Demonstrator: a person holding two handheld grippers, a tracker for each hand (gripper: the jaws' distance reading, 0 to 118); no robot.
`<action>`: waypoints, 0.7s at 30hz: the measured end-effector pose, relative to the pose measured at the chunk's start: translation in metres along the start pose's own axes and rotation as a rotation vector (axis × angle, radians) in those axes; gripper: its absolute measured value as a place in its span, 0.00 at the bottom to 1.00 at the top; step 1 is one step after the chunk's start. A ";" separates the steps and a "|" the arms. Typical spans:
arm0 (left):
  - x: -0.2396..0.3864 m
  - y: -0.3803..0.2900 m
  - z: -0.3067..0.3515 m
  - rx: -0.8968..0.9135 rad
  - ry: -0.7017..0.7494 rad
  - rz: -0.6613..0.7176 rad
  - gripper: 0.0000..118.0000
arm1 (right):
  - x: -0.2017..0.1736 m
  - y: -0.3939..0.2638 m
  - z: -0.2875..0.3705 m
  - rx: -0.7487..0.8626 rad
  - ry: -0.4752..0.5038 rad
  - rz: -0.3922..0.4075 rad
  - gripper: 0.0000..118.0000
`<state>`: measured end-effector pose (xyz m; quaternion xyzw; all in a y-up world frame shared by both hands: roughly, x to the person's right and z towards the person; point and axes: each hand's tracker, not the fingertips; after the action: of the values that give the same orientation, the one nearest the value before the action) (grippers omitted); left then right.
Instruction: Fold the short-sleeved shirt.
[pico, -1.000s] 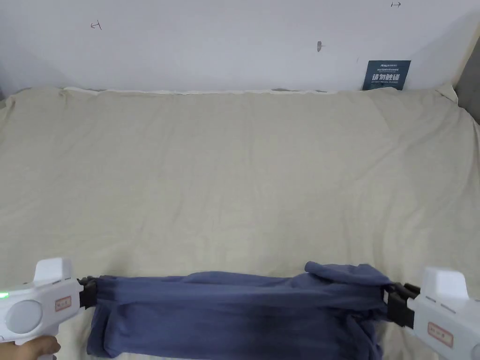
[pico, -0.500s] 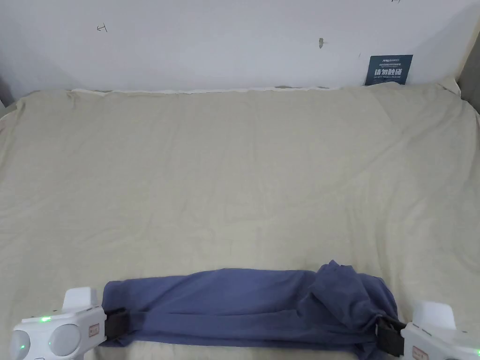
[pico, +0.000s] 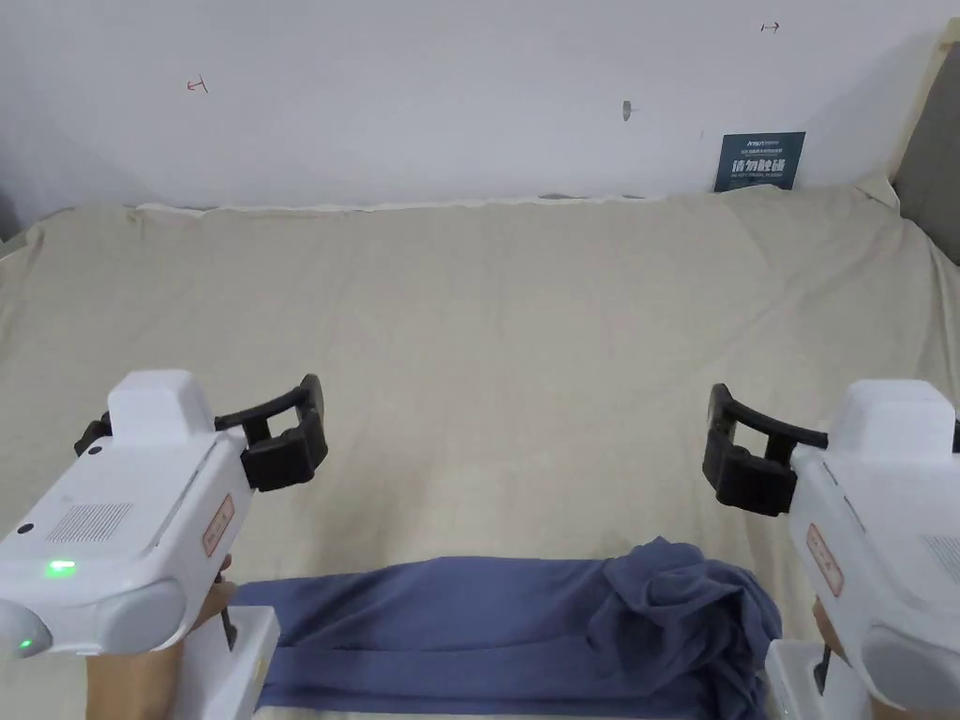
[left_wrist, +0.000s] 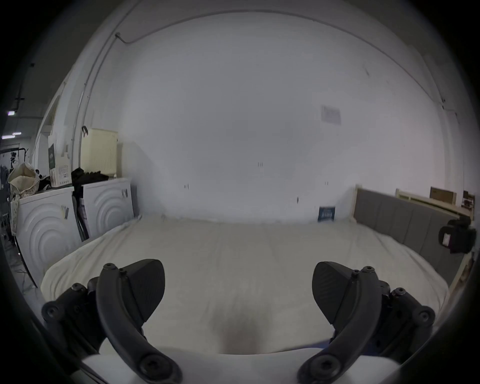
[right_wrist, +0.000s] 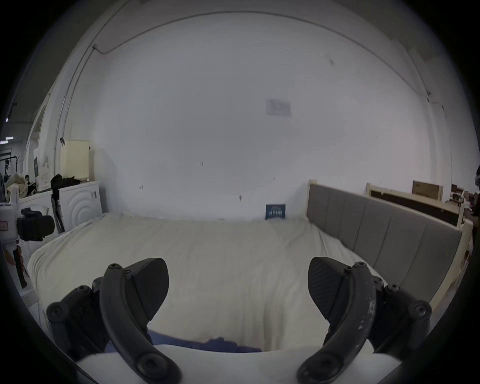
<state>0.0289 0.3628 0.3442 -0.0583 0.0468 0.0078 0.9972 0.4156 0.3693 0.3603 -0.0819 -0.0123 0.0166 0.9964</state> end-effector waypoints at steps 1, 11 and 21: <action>0.003 0.004 0.002 0.026 -0.018 0.016 0.85 | -0.001 0.000 -0.002 0.018 -0.004 0.003 0.88; 0.014 0.007 0.004 0.071 -0.055 -0.027 0.00 | -0.009 0.011 -0.002 0.084 -0.015 0.042 0.01; -0.036 -0.014 -0.025 -0.212 -0.101 0.131 0.00 | -0.016 0.014 0.006 0.063 -0.014 0.047 0.01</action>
<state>-0.0091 0.3457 0.3248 -0.1597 -0.0007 0.0807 0.9838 0.3994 0.3839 0.3636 -0.0506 -0.0166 0.0410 0.9977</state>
